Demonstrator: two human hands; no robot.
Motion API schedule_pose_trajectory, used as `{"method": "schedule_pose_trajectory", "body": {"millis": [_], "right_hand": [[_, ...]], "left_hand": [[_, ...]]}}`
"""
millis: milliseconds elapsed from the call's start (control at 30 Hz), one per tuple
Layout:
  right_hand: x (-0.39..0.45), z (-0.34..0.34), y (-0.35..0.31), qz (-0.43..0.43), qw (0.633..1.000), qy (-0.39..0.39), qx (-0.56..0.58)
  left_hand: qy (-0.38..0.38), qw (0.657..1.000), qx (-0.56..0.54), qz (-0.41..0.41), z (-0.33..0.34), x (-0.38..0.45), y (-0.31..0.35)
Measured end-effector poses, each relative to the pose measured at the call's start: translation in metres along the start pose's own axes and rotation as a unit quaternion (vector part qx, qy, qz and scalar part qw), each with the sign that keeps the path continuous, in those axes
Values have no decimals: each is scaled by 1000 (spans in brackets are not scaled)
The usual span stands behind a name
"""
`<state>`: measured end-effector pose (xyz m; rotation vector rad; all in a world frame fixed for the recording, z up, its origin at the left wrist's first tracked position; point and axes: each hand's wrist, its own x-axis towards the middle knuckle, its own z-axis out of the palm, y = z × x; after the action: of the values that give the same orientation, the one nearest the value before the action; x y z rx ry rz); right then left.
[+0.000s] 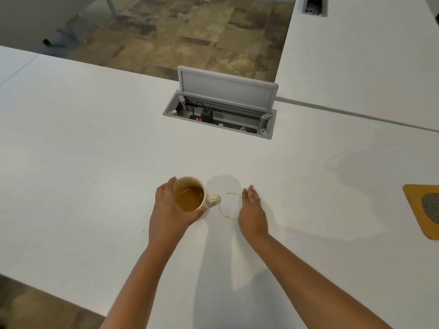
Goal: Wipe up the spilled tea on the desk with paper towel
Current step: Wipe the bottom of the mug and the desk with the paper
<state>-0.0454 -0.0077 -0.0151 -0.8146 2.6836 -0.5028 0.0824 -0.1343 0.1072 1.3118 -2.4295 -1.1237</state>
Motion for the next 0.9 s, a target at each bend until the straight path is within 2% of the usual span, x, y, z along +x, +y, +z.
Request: {"method": "schedule_pose_trajectory", "body": {"millis": [67,100,200,267,333,400,500,567,633,667,700,767,833,867,900], "right_hand": [[9,2,-16,-5,999,-41,20],[10,6,-22,-42,998,-34,35],[-8,9,-36,-145,986,-76,44],[-27,16,-24,-210,973,-100,4],[-34,16,-1,-237,968,-79,-18],[-25,12,27,-230,970,-29,-68],[-7,-11,55,-128,988,24,-83],[-12,-17,55,-53,993,39,-95],[-29,4,42,-30,995,65,-72],[-43,13,30,-38,997,50,-40],[-57,31,26,-84,993,84,-16],[-72,52,-2,-178,979,72,-75],[-79,53,-18,-220,959,30,-176],[-71,43,-16,-253,952,28,-172],[-60,34,-7,-242,956,47,-160]], "left_hand": [[-1,1000,3,-1,1,2,1],[-1,1000,5,1,1,4,2],[-2,1000,8,5,3,8,6],[0,1000,7,9,4,13,9],[1,1000,5,14,4,18,11],[-2,1000,8,21,5,21,13],[-8,999,21,37,6,22,14],[-11,999,24,46,7,20,15],[-10,998,28,51,8,16,16],[-9,998,30,55,10,14,16],[-8,998,30,58,12,12,17],[-12,997,30,67,17,8,18],[-22,996,35,80,23,5,21],[-27,995,37,84,26,5,22],[-30,995,40,88,30,5,24]]}}
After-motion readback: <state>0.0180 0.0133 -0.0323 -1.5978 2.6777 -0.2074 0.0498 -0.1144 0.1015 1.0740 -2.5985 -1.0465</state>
